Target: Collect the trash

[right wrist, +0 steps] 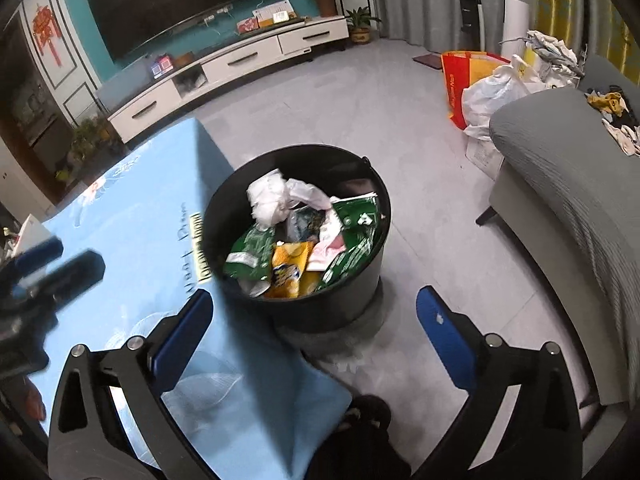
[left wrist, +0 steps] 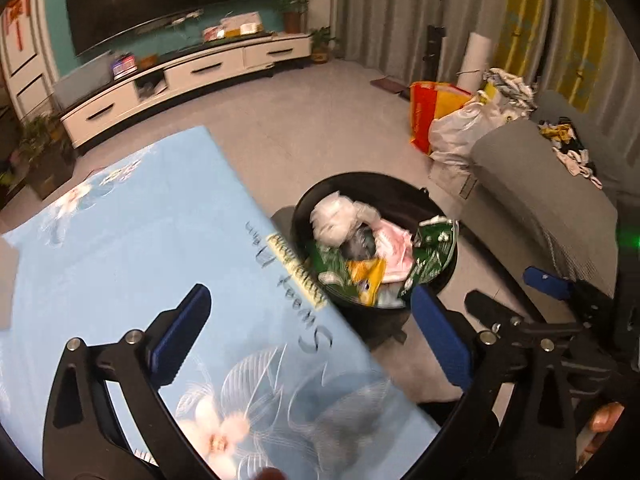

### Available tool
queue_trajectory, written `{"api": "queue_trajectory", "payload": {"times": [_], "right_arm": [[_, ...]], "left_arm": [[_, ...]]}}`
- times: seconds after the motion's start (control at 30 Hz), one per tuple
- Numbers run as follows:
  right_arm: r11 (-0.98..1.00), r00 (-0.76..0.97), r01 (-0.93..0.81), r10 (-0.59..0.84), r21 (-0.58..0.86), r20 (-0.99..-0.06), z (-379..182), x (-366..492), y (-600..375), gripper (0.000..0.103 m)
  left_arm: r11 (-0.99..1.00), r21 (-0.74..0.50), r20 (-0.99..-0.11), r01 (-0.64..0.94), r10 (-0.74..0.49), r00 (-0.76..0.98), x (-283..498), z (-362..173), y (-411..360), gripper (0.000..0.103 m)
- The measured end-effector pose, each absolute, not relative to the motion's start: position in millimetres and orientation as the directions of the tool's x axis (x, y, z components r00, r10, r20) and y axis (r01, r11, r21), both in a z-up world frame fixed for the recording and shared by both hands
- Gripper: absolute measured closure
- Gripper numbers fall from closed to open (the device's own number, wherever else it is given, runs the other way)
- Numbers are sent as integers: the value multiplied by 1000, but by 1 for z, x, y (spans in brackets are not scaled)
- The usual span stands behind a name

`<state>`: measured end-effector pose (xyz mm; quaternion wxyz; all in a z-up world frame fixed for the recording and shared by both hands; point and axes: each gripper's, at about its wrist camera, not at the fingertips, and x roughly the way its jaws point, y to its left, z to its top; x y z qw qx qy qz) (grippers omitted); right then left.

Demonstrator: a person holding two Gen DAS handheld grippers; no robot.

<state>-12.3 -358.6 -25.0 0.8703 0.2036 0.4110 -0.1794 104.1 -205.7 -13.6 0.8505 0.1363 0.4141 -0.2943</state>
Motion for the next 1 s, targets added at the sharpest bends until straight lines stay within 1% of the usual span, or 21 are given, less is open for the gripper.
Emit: {"api": "queue_trajectory", "payload": {"times": [0.07,0.17,0.2,0.33,0.43,0.57,0.7,0.83,1.0], "right_arm": [[859,624,479,-190,179,-758,-3,-24,-348,3],[870,653,466,-218,158,-726,24,-38,-337,4],[877,665,456,-221,154,-713,33,-41,-334,4],[884,718,452,-280,121,-638,71,-62,-318,4],[877,731,471,-328,94,-598,93,-72,-309,4],[888,741,441,-278,130,-612,101,-79,-305,4],[893,702,436,-263,108,-662,85,-73,-304,4],[891,668,442,-248,106,-701,69,-66,-304,4],[894,666,437,-252,94,-702,68,-64,-297,4]], "left_arm": [[801,3,-769,599,-381,513,90,-1,-196,3],[814,-58,-754,577,-415,509,73,24,-176,3],[816,-62,-745,575,-421,518,69,30,-172,3],[832,-26,-681,554,-420,600,43,67,-155,3],[843,-20,-652,537,-418,632,30,86,-143,3],[882,32,-614,470,-353,706,19,99,-129,3],[906,28,-598,422,-324,734,14,102,-117,3],[906,41,-615,421,-309,725,14,96,-117,3],[907,41,-632,420,-301,714,16,88,-120,3]]}}
